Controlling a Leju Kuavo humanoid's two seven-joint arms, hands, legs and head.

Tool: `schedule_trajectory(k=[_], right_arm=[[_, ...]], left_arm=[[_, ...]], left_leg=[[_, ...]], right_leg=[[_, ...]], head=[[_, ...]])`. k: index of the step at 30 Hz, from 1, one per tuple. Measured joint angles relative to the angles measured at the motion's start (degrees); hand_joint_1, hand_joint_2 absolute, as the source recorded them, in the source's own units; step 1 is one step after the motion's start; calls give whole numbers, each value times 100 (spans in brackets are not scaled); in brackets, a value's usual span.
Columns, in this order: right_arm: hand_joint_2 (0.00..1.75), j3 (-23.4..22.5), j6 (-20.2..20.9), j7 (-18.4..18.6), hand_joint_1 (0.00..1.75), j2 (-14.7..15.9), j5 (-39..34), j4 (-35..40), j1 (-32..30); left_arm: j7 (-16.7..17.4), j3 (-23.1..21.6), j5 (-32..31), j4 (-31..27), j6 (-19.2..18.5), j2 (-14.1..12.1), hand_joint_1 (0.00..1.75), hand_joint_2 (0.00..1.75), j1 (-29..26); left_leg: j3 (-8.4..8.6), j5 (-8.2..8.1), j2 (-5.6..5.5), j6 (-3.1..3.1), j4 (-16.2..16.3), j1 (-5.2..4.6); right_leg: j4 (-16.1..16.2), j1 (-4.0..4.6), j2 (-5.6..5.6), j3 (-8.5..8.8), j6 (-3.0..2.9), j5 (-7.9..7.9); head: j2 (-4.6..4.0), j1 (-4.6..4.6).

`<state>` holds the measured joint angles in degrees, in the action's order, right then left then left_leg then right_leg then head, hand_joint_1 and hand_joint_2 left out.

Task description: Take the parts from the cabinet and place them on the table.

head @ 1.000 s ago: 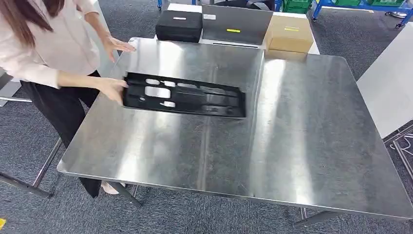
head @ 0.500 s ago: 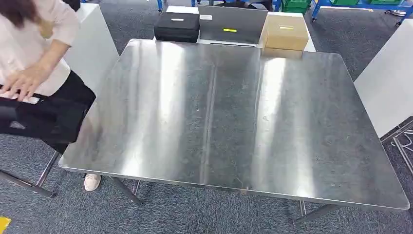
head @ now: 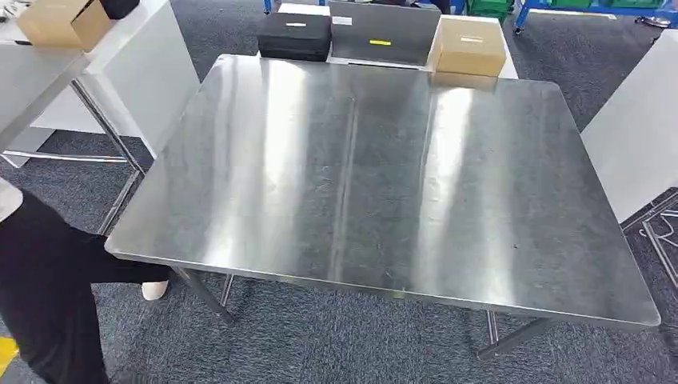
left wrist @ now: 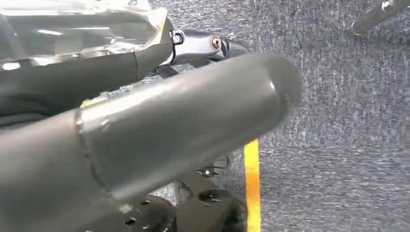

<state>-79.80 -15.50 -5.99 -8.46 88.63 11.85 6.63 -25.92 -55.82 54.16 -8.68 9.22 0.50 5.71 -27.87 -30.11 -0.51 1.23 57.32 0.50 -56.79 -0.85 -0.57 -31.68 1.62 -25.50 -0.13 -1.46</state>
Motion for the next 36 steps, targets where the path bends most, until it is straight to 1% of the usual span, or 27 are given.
schedule_trajectory(k=[1, 3, 4, 5, 6, 7, 8, 9, 11, 12, 13, 14, 17, 18, 19, 20, 22, 23, 24, 25, 27, 28, 32, 33, 34, 35, 36], right_arm=[[0, 9, 0, 0, 0, -4, 0, 0, 4], [0, 11, 0, 0, 0, 2, 0, -2, -8], [0, 11, 0, 2, 0, 7, 0, -2, -9], [0, 13, 0, 2, 0, 4, 0, -2, -9], [0, 13, 0, 2, 0, 4, -2, -2, -10], [0, 13, 0, 2, 0, 4, -4, -4, -13], [0, 13, 0, 4, 0, 4, -7, -4, -18], [0, 13, 0, 9, 0, 4, -9, -4, -23], [0, 15, 0, 9, 0, 7, -9, -4, -20], [0, 15, -2, 7, 0, 9, -9, -4, -11], [0, 17, -2, 9, 0, 20, -9, -4, 6], [0, 17, -4, 7, 0, 31, -9, -4, 8], [0, 17, -2, 9, 0, 37, -13, -4, -1], [0, 20, 9, 9, 0, 31, -13, -9, 0], [0, 20, 13, 9, 0, 31, -13, -11, 10], [0, 20, 15, 9, 0, 37, -13, -11, 9], [0, 22, 15, 9, 0, 42, -15, -11, -10], [0, 22, 15, 9, 0, 44, -15, -11, -17], [0, 22, 15, 9, 0, 46, -13, -11, -18], [0, 22, 15, 15, 0, 46, -13, -11, -18], [0, 26, 15, 31, 0, 46, -9, -11, -20], [0, 28, 15, 53, 0, 48, -9, -11, -13], [0, 33, 13, 94, 0, 50, -33, -11, 0], [0, 33, 7, 103, 0, 52, -37, -11, -11], [0, 33, 4, 103, 0, 63, -37, -11, -11], [0, 33, 2, 107, 0, 63, -42, -11, -11], [0, 33, 2, 111, 0, 61, -42, -11, -8]], left_arm=[[0, 0, 0, 0, 0, -2, 0, 0, 0], [0, 0, 2, 0, -2, 2, 0, 0, 4], [0, 0, 2, 0, -4, 9, 0, 0, 13], [0, 2, 2, 0, -4, 0, 0, 0, 13], [0, 2, 11, 0, -7, -4, 0, 0, 11], [0, 2, 22, 0, -13, -4, 0, 0, 11], [0, 0, 33, 0, -20, -2, 0, 0, 11], [0, 2, 37, 0, -24, -2, 0, 0, 10], [0, 0, 37, 0, -24, 7, 0, 0, 9], [0, 0, 37, 0, -24, 11, 0, 0, 11], [0, 0, 37, 0, -26, 22, 0, 0, 13], [0, 0, 39, 0, -26, 24, 0, 0, 15], [77, 0, 61, 0, 114, 72, 0, 0, 34], [109, 2, 72, 0, 164, 74, 0, 0, 41], [133, 2, 81, 0, 197, 83, 0, 0, 45], [155, 0, 79, 0, 219, 116, 0, 0, 49], [177, 0, 79, 0, 221, 133, 0, 0, 54], [177, 0, 79, 0, 221, 142, 0, 0, 55], [181, 0, 79, 0, 221, 144, 0, 0, 55], [186, 0, 79, 0, 221, 144, 0, 0, 57], [188, 0, 79, 0, 221, 144, 0, 0, 67], [190, 0, 79, 0, 221, 149, 0, 0, 79], [210, -18, 44, 0, 216, 162, 0, 0, 104], [212, -37, 44, 0, 216, 166, 0, 0, 107], [212, -46, 44, 0, 216, 175, 0, 0, 127], [214, -52, 44, 0, 214, 170, 0, 0, 138], [219, -59, 42, 0, 214, 175, 0, 0, 141]], left_leg=[[-20, 9, 0, 18, 10, -20], [-62, 121, 31, 170, -60, 16], [-115, 156, 30, 214, -59, -5], [-163, 195, 37, 268, -56, -13], [-222, 232, 40, 277, -56, -32], [-280, 271, 46, 286, -52, -52], [-335, 312, 45, 288, -48, -69], [-387, 352, 45, 293, -45, -89], [-444, 408, 37, 285, -43, -121], [-456, 431, 35, 275, -43, -129], [-467, 462, 38, 259, -42, -126], [-485, 496, 36, 208, -54, -141], [-495, 550, 47, 117, -47, -109], [-532, 529, 41, 91, 8, -106], [-601, 354, 34, 50, 129, -97], [-714, -1, 34, 17, 463, -69], [-979, -542, 34, -62, 1324, -12], [-1058, -646, 35, -101, 1650, 15], [-1019, -603, 35, -127, 1702, 43], [-866, -462, 36, -147, 1513, 72], [-243, -10, 39, -182, 544, 120], [-14, 13, 36, -187, 123, 139], [-99, 50, 12, -27, 63, 45], [-116, 114, 21, 66, 5, 55], [-154, 169, 41, 136, -8, 49], [-211, 209, 44, 206, -9, 46], [-265, 242, 48, 238, -9, 36]], right_leg=[[18, -8, 0, -10, 45, 31], [-37, 8, 1, -69, 117, 7], [-228, 7, 23, -197, 77, -182], [-617, 0, 28, -348, 14, -453], [-1064, -2, 28, -512, -25, -693], [-1475, -2, 29, -641, -36, -872], [-1724, -3, 30, -689, -15, -931], [-1663, 1, 30, -581, 21, -880], [-827, 23, 31, 0, 82, -586], [-242, 44, 31, 370, 68, -457], [223, 80, 33, 586, -26, -535], [151, 132, 32, 622, -29, -409], [215, 137, 41, 497, -98, -383], [279, 8, 38, 498, -168, -308], [279, 21, 20, 467, -200, -272], [276, 18, 15, 421, -269, -227], [261, 27, 6, 343, -250, -174], [240, 26, -1, 288, -240, -151], [222, 19, -1, 292, -215, -133], [192, 11, -1, 249, -191, -117], [104, -20, 3, 187, -161, -103], [55, -10, -2, 139, -153, -103], [26, 29, 1, 16, 15, 5], [18, 65, 4, -21, 62, 16], [-111, 7, 21, -116, 56, -114], [-387, 13, 25, -225, 12, -346], [-811, 4, 30, -393, -28, -608]], head=[[0, 6], [0, 3], [0, 9], [0, 42], [0, 46], [0, 46], [0, 44], [0, 44], [0, 42], [0, 48], [0, 37], [0, 20], [0, 20], [0, 33], [0, 9], [0, -9], [0, 0], [0, -2], [0, -2], [0, -4], [0, -4], [0, -6], [0, 13], [0, 0], [0, -4], [0, 31], [0, 35]])
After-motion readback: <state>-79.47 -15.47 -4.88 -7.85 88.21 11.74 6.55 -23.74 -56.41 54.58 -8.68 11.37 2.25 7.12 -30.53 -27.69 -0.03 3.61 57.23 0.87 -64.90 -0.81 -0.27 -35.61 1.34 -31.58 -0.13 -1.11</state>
